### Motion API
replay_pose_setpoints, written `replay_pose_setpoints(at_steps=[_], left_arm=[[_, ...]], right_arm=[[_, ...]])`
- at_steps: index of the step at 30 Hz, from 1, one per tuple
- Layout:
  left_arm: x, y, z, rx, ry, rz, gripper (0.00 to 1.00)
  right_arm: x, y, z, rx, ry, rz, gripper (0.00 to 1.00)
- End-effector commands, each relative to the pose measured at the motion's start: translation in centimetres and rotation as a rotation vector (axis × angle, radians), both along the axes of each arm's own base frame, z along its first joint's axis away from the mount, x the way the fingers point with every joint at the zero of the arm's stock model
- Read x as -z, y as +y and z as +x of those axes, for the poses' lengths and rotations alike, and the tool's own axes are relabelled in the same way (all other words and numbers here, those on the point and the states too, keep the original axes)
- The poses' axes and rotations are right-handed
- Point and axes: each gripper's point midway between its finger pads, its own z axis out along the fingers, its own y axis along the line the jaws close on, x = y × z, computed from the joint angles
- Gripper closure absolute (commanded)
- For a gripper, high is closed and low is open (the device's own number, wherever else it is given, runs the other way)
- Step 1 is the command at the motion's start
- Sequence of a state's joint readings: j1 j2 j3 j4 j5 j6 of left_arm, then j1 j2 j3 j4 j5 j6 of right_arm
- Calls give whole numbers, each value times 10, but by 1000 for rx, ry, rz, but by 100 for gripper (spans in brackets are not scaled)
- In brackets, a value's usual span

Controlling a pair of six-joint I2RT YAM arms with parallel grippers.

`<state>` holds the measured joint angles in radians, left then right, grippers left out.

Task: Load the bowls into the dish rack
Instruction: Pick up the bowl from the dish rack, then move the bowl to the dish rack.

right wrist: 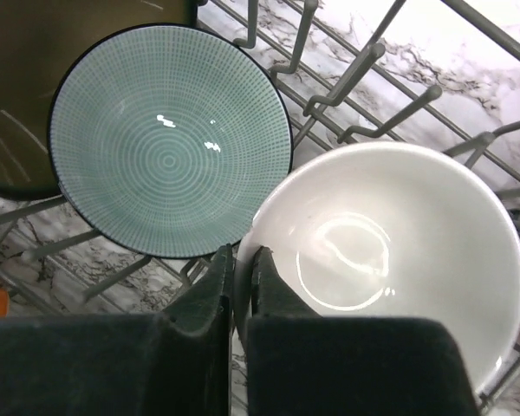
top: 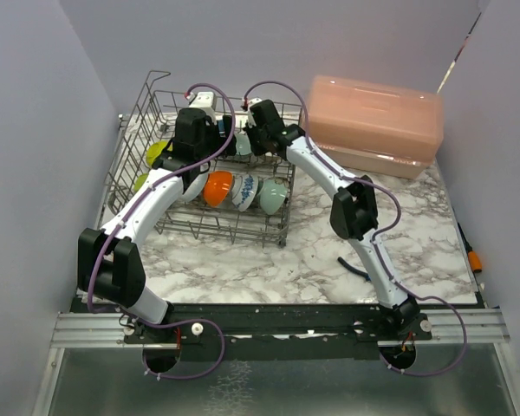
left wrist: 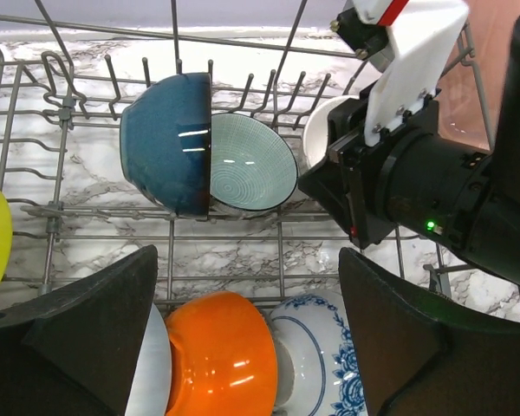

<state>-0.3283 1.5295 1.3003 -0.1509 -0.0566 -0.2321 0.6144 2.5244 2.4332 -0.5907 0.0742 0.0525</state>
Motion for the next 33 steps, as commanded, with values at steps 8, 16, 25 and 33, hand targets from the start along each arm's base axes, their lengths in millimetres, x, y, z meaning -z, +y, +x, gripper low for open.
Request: replay_pose_setpoints(at_steps=[8,16,25,33], left_arm=[[-13,-18,8,109,-38,-9,15],[7,-42,14,192,32,-74,14],[29,-61,35,177,93,-71,18],[74,-67,77,92,172,72,30]], right_arm=[[-102,-14,-18,1,-113,173,100],[-159,-35,-37,18,-172,370,100],[-227,-61,-69,16,-305,475,100],[-260,-108,-98,106,-412,419,100]])
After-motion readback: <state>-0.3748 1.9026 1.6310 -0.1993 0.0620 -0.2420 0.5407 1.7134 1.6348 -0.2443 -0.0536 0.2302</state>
